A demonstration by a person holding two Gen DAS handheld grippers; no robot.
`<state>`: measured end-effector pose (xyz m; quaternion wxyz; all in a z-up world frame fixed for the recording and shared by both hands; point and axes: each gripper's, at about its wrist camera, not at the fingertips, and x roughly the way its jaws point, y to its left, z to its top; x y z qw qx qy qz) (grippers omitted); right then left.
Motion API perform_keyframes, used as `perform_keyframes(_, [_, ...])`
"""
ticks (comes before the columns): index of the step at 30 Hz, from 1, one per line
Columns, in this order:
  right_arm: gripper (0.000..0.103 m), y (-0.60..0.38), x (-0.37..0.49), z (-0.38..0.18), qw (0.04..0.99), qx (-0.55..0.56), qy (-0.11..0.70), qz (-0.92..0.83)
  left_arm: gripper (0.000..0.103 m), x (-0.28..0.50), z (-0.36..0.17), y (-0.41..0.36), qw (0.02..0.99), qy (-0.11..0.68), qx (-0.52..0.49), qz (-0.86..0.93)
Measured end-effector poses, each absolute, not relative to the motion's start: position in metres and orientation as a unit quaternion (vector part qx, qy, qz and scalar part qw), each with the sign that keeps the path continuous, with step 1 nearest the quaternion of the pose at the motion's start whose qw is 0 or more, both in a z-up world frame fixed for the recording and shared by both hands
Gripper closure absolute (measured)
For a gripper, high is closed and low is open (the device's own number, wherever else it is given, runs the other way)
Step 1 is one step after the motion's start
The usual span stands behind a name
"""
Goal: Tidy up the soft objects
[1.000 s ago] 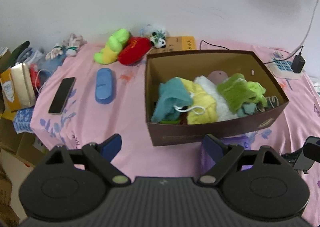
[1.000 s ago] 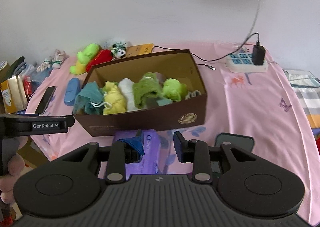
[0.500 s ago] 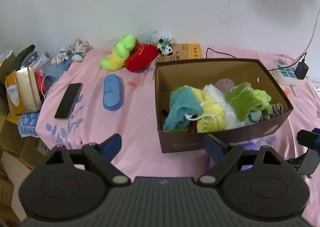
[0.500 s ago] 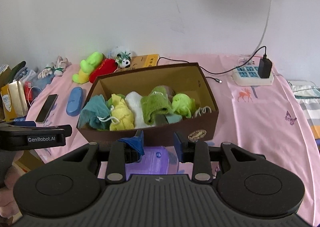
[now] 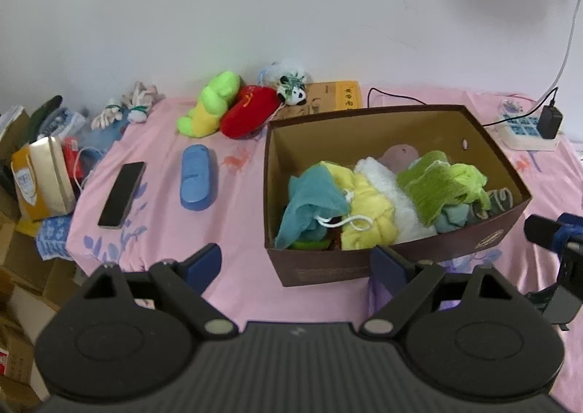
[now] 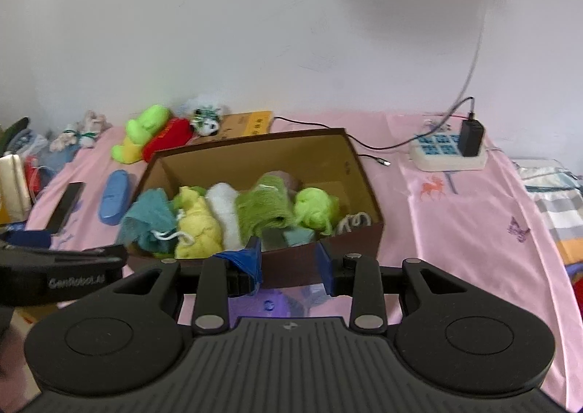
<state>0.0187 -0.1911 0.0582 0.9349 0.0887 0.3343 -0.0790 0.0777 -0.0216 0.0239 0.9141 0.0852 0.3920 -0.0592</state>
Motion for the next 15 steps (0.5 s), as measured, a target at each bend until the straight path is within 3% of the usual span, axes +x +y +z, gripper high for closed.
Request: perform_keyframes(15, [0.087, -0.197, 0.036, 0.056, 0.918, 0.116, 0.352, -0.141, 0.014, 0.075, 0.009, -0.016, 0.914, 0.397, 0.061, -0.060])
